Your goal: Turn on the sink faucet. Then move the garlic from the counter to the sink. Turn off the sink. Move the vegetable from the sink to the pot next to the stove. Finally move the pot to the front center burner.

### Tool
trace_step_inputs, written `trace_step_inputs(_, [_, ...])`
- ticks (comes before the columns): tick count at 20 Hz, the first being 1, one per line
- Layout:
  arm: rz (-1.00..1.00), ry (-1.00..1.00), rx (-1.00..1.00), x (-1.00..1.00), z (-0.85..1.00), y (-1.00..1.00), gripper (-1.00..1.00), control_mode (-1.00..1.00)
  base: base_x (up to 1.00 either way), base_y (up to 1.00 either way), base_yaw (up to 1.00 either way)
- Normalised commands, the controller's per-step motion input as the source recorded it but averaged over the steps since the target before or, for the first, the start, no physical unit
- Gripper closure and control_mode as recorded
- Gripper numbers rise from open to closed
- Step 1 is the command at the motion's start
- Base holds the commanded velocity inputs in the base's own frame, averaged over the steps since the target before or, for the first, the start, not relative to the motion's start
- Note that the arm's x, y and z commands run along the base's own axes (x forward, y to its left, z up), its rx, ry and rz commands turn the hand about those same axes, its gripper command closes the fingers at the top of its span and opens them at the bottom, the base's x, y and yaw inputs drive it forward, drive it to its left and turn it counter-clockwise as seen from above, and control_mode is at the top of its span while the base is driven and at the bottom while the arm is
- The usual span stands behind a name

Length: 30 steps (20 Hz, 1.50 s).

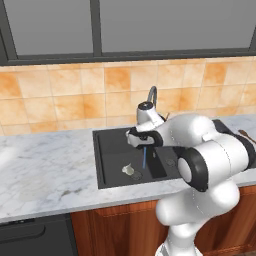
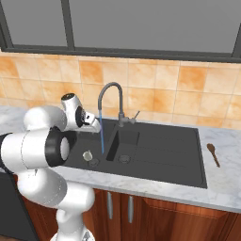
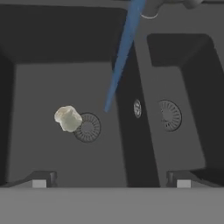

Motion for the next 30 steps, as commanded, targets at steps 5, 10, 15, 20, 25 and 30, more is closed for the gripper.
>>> trace_step_inputs(5, [0.0, 0.0, 0.06, -0.11, 0.02, -0.76, -1.0, -1.0, 0.0, 0.0, 0.0])
trace_step_inputs(10, [0.0, 0.0, 0.07, -0.08, 0.06, -0.74, -1.0, -1.0, 0.0, 0.0, 0.0])
trace_step_inputs(15, [0.0, -0.02, 0.07, -0.02, 0.29, -0.67, -1.0, -1.0, 0.0, 0.0, 0.0])
trace_step_inputs(20, [0.01, -0.04, 0.12, 0.0, 0.25, -0.41, -1.0, -1.0, 0.0, 0.0, 0.0])
trace_step_inputs(25, [0.17, -0.05, 0.13, 0.2, 0.0, -0.38, -1.0, -1.0, 0.0, 0.0, 0.0])
trace_step_inputs(30, [0.25, -0.14, 0.08, 0.17, 0.03, -0.48, -1.0, -1.0, 0.0, 0.0, 0.0])
